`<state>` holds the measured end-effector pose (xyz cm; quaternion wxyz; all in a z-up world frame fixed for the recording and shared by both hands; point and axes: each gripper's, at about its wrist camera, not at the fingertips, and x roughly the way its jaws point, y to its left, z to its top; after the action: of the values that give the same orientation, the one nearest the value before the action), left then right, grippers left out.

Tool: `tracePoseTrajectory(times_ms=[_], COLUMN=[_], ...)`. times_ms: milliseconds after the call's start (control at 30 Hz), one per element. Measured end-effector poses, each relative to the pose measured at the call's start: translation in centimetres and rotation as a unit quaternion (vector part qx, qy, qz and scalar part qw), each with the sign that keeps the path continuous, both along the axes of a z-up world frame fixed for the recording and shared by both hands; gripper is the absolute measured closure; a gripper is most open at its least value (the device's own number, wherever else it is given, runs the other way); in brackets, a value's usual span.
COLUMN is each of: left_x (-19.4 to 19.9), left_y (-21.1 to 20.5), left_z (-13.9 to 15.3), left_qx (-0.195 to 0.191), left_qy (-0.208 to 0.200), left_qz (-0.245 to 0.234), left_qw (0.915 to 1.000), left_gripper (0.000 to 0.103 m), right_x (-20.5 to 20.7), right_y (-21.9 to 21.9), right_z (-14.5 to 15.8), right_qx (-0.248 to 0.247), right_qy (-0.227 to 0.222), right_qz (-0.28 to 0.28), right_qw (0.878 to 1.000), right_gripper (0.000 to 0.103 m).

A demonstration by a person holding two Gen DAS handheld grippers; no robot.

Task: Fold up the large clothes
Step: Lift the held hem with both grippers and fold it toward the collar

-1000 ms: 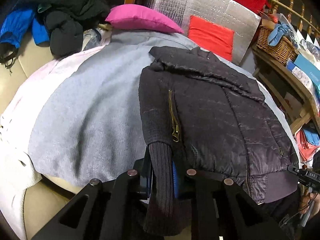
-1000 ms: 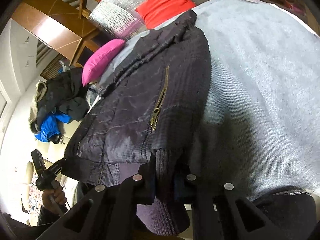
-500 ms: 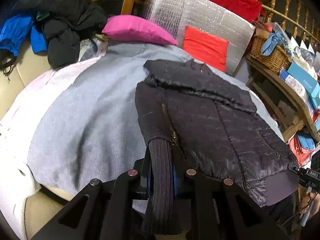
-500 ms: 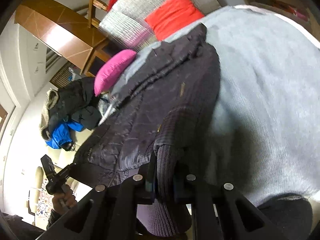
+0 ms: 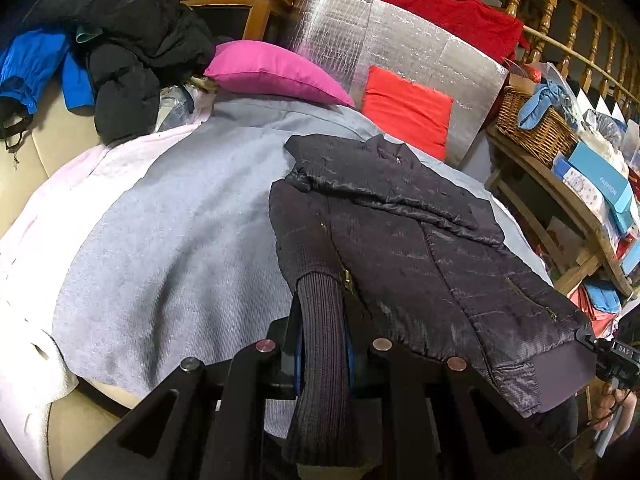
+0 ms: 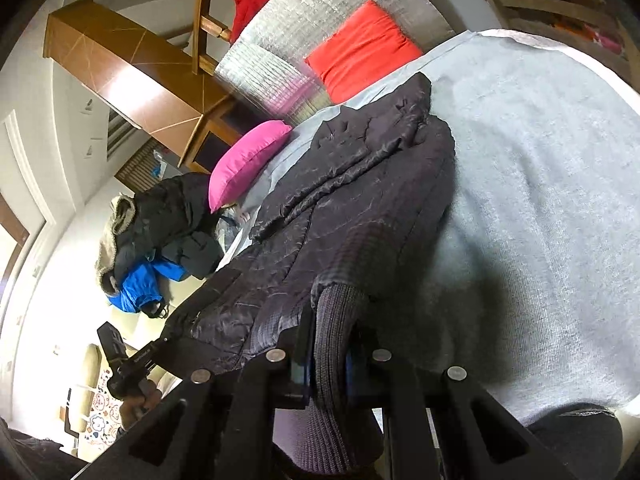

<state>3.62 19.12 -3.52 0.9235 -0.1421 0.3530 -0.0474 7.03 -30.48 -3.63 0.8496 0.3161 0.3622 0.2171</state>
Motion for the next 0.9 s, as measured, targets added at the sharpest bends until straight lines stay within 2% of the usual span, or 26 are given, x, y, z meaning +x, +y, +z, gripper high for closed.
tracePoseTrajectory(times_ms=[567, 900], left_x=[2.3, 3.4], left_y=[-0.2, -0.2], left_z=[3.9, 4.8], left_qx=[-0.004, -0.008], left_qy=[-0.048, -0.063], left_qz=[0.004, 0.010], left_qw=[0.9988, 0.9979], left_gripper=[0.087, 0.087], right_x=[2.1, 3.6], right_y=[-0.4, 0.1], right_z=[3.7, 5.9], right_qx=[0.024, 0.023], right_qy=[-0.053, -0.073], right_qz=[-0.001, -0.002], right_qw=[0.998, 0.997], right_gripper=[0.091, 0.091])
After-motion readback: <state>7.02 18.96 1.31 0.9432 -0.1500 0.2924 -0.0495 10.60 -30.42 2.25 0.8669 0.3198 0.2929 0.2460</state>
